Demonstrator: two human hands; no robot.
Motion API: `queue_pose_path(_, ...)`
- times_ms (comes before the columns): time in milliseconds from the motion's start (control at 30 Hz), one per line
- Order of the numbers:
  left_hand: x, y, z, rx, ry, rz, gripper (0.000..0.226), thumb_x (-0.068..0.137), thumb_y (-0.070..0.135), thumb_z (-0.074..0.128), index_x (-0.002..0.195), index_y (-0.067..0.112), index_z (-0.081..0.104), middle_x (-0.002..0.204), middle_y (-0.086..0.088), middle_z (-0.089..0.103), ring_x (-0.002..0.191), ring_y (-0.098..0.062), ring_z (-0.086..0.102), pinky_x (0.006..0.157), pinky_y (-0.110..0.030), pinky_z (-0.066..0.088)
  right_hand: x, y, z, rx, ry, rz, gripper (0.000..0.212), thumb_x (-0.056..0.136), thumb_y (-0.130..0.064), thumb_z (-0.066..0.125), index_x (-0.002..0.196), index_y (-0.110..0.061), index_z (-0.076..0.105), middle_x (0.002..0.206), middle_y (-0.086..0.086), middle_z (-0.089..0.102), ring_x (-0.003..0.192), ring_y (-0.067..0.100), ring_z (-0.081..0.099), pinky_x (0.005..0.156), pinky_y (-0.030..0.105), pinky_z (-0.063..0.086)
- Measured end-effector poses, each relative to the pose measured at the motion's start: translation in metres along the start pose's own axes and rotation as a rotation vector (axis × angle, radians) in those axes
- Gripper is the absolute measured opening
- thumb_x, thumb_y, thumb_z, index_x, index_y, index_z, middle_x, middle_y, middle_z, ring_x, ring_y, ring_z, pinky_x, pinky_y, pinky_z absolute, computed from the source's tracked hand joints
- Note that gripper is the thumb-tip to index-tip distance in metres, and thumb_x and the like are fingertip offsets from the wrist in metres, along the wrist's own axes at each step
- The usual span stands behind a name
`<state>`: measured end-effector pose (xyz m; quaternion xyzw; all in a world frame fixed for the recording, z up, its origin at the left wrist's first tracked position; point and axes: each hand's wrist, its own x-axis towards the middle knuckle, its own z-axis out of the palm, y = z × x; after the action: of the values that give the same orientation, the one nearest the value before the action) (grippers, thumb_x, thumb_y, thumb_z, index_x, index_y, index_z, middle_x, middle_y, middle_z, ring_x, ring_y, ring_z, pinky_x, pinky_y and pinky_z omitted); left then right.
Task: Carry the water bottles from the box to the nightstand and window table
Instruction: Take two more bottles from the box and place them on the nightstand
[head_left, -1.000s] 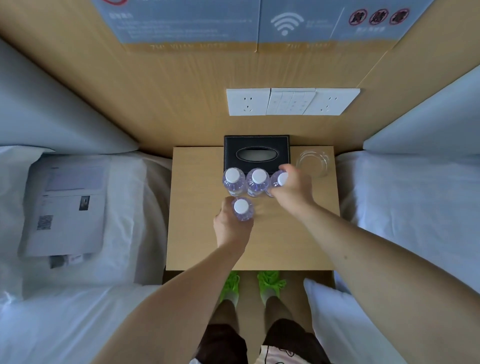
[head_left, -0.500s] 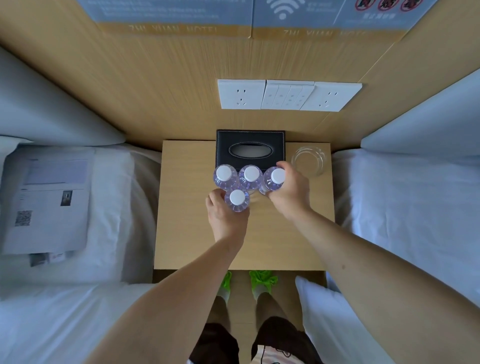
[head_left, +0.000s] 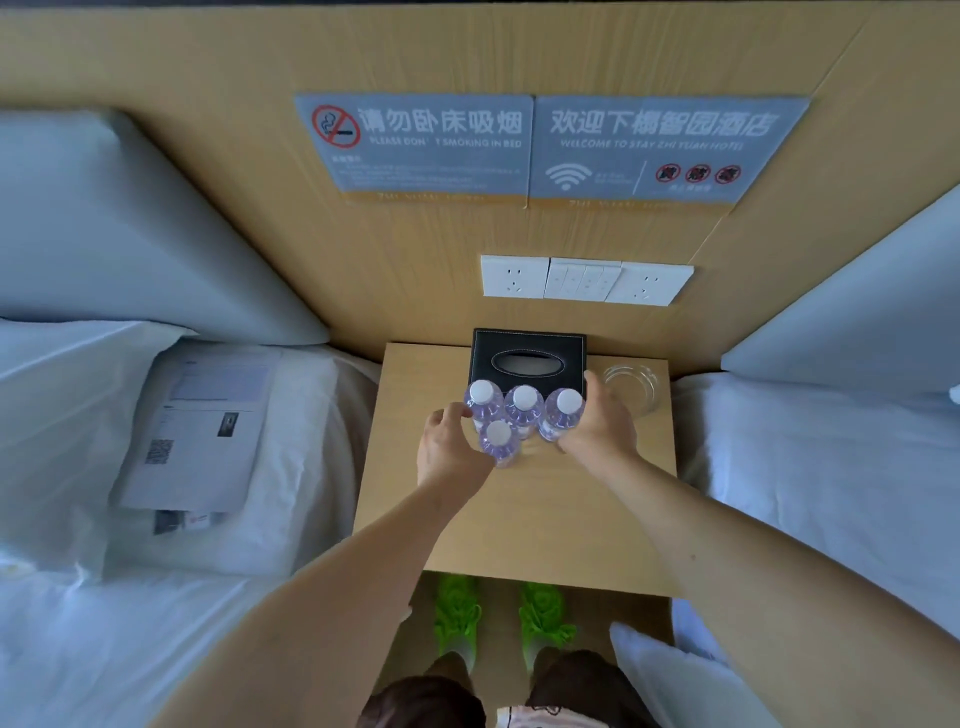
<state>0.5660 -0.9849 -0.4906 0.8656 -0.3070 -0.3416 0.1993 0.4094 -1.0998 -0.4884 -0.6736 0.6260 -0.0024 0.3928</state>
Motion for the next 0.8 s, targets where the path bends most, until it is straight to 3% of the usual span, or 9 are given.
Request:
queue_pose_path(133,-0.008,0.027,-0.040,0.031,0.042,0.093,0.052,0.076,0.012,0.072,0.125,0.025,0.059,0.127,0.000,0.057,0.098,-0.023,0.058,0.073,-0.029,0.042,-0.017,-0.036,-0.027,-0.048,0.000,-0.066,0.096,0.073,-0.009,0.075,0.156,-0.024,0.030,0.150,0.007,0.044,0.135,0.029,0.045,0.100,0.035,0.045)
queue_pose_path(267,-0.009,0.062,-0.075,0.047,0.041,0.227,0.056,0.076,0.014,0.072,0.130,0.024,0.059,0.127,-0.001,0.056,0.100,-0.023,0.058,0.075,-0.028,0.042,-0.039,-0.065,-0.057,-0.073,0.049,-0.132,0.092,0.067,-0.012,0.081,0.149,-0.020,0.040,0.142,0.008,0.050,0.129,0.030,0.049,0.096,0.037,0.048)
queue_pose_path(433,-0.012,0.119,-0.113,0.147,0.011,0.481,0.061,0.081,0.024,0.075,0.138,0.024,0.056,0.143,0.000,0.052,0.119,-0.023,0.052,0.086,-0.030,0.044,-0.075,-0.086,-0.098,-0.059,0.133,-0.150,0.099,0.068,-0.034,0.088,0.152,-0.022,0.038,0.144,0.004,0.053,0.131,0.026,0.049,0.100,0.042,0.049)
queue_pose_path(533,-0.022,0.157,-0.127,0.210,0.014,0.673,0.060,0.085,0.029,0.074,0.141,0.022,0.054,0.145,-0.002,0.051,0.130,-0.029,0.049,0.100,-0.039,0.046,-0.102,-0.091,-0.120,-0.101,0.230,-0.160,0.101,0.071,-0.035,0.085,0.156,-0.024,0.031,0.150,0.003,0.047,0.135,0.027,0.043,0.102,0.040,0.046)
queue_pose_path(700,-0.062,0.211,-0.126,0.300,-0.035,0.944,0.065,0.093,0.040,0.067,0.152,0.024,0.045,0.157,-0.002,0.043,0.143,-0.028,0.036,0.112,-0.043,0.038,-0.158,-0.082,-0.161,-0.173,0.459,-0.059,0.080,0.071,-0.034,0.078,0.141,-0.024,0.043,0.137,0.004,0.053,0.127,0.033,0.048,0.094,0.042,0.045)
queue_pose_path(800,-0.095,0.239,-0.109,0.348,-0.105,1.107,0.066,0.095,0.041,0.063,0.155,0.025,0.041,0.160,-0.002,0.039,0.147,-0.029,0.032,0.115,-0.048,0.038,-0.200,-0.056,-0.180,-0.158,0.575,0.048,0.090,0.075,-0.040,0.079,0.152,-0.024,0.034,0.146,0.007,0.046,0.132,0.034,0.043,0.102,0.046,0.043)
